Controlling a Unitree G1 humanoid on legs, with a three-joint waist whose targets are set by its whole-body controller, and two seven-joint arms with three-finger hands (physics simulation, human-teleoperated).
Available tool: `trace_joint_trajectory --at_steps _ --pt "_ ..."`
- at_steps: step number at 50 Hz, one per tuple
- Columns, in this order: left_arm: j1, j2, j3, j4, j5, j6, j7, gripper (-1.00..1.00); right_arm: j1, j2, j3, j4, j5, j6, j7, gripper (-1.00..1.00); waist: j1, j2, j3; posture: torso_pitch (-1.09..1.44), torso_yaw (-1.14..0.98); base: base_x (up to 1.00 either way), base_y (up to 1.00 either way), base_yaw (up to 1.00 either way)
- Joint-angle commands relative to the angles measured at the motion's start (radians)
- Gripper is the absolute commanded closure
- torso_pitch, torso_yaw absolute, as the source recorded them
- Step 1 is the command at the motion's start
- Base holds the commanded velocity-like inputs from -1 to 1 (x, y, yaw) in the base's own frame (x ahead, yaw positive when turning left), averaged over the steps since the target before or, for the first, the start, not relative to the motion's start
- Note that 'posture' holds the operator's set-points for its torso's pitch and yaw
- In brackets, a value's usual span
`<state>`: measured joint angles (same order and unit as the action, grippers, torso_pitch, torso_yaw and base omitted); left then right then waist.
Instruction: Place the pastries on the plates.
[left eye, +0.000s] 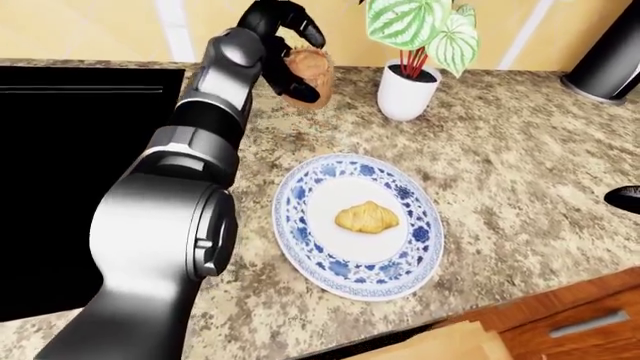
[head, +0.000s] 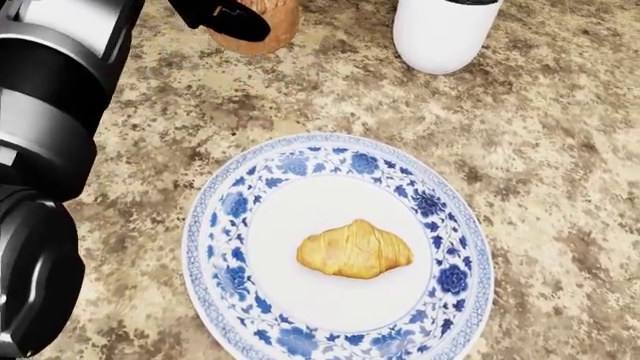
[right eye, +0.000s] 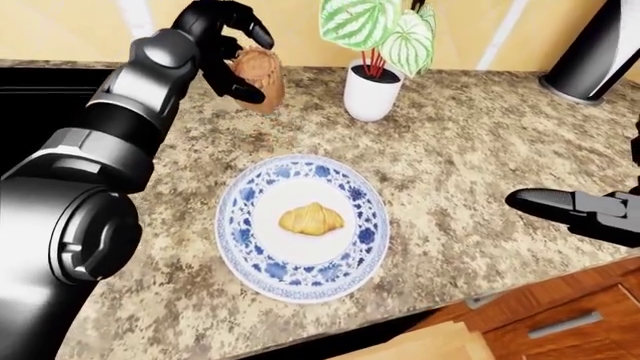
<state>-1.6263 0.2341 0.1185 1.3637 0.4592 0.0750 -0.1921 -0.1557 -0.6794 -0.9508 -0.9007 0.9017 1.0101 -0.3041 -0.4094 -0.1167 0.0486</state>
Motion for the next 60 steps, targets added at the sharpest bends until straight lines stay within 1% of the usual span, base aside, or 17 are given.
trace_joint_trajectory --at_steps 1,5,10,17,20,21,23,25,28,30,41,48,51,52,54,56,60 --pt "-0.051 0.008 -0.001 -0.047 -0.010 -0.027 0.004 1.00 -0.011 -0.018 -0.021 -0.009 -0.019 -0.031 0.002 -1.00 -0.001 0.001 -0.035 0.04 -0.39 0.00 0.00 0.00" --pt "-0.059 0.012 -0.006 -0.049 -0.010 -0.026 0.001 1.00 -0.008 -0.011 -0.028 -0.013 -0.022 -0.029 0.014 -1.00 -0.002 0.003 -0.059 0.00 -0.39 0.00 0.00 0.00" --pt "-0.060 0.012 -0.010 -0.049 -0.008 -0.023 -0.003 1.00 -0.015 -0.015 -0.035 -0.013 -0.015 -0.020 0.014 -1.00 -0.003 0.006 -0.071 0.00 -0.39 0.00 0.00 0.00" --pt "-0.068 0.011 -0.002 -0.050 -0.020 -0.006 -0.002 1.00 -0.070 -0.075 -0.012 0.020 0.015 0.001 -0.023 -1.00 -0.005 0.008 -0.074 0.00 -0.39 0.00 0.00 0.00" --pt "-0.068 0.014 -0.001 -0.052 -0.030 -0.012 -0.030 1.00 -0.072 -0.080 -0.002 0.020 0.026 -0.003 -0.033 -1.00 -0.005 0.008 -0.073 0.00 -0.39 0.00 0.00 0.00" --pt "-0.069 0.019 -0.012 -0.052 -0.018 -0.016 -0.020 1.00 -0.070 -0.080 -0.001 0.019 0.026 -0.005 -0.034 -1.00 -0.005 0.007 -0.073 0.00 -0.39 0.00 0.00 0.00" --pt "-0.079 0.020 0.005 -0.055 -0.040 -0.010 -0.023 1.00 -0.073 -0.092 0.023 0.019 0.019 -0.007 -0.033 -1.00 -0.005 0.006 -0.073 0.00 -0.39 0.00 0.00 0.00" --pt "-0.082 0.025 -0.002 -0.056 -0.037 -0.009 -0.023 1.00 -0.091 -0.104 0.024 0.030 0.027 -0.001 -0.044 -1.00 -0.006 0.006 -0.073 0.00 -0.39 0.00 0.00 0.00" --pt "-0.085 0.030 -0.010 -0.056 -0.031 -0.011 -0.016 1.00 -0.091 -0.102 0.029 0.025 0.033 -0.002 -0.050 -1.00 -0.006 0.006 -0.074 0.00 -0.39 0.00 0.00 0.00" --pt "-0.092 0.031 0.008 -0.057 -0.052 0.010 -0.008 1.00 -0.085 -0.095 0.031 0.022 0.031 -0.006 -0.052 -1.00 -0.005 0.005 -0.074 0.00 -0.39 0.00 0.00 0.00" --pt "-0.087 0.034 -0.009 -0.058 -0.043 0.027 -0.008 1.00 -0.077 -0.069 0.044 0.011 0.008 -0.010 -0.042 -1.00 0.010 0.010 -0.085 -0.01 -0.35 0.00 0.00 0.00" --pt "-0.088 0.036 -0.009 -0.059 -0.044 0.036 -0.015 1.00 -0.106 -0.096 0.053 0.024 0.020 0.005 -0.050 -1.00 0.028 0.012 -0.087 -0.02 -0.32 0.00 0.00 0.00" --pt "-0.091 0.036 -0.009 -0.060 -0.045 0.034 -0.018 1.00 -0.237 -0.225 0.112 0.121 0.057 0.031 -0.079 -1.00 0.035 0.012 -0.089 -0.02 -0.31 0.00 0.00 0.00" --pt "-0.095 0.037 -0.008 -0.060 -0.045 0.036 -0.019 1.00 -0.278 -0.264 0.147 0.156 0.063 0.027 -0.092 -1.00 0.036 0.013 -0.089 -0.02 -0.30 0.00 0.00 0.00" --pt "-0.097 0.038 -0.011 -0.059 -0.043 0.035 -0.022 1.00 -0.326 -0.306 0.199 0.196 0.073 0.011 -0.108 -1.00 0.041 0.016 -0.091 -0.03 -0.30 0.00 0.00 0.00" --pt "-0.102 0.037 -0.009 -0.061 -0.045 0.037 -0.025 1.00 -0.371 -0.331 0.268 0.233 0.066 -0.017 -0.118 -1.00 0.048 0.015 -0.091 -0.03 -0.29 0.00 0.00 0.00" --pt "-0.108 0.039 -0.008 -0.064 -0.048 0.039 -0.027 1.00 -0.434 -0.339 0.355 0.272 0.053 -0.042 -0.125 -1.00 0.057 0.010 -0.094 -0.04 -0.28 0.00 0.00 0.00"
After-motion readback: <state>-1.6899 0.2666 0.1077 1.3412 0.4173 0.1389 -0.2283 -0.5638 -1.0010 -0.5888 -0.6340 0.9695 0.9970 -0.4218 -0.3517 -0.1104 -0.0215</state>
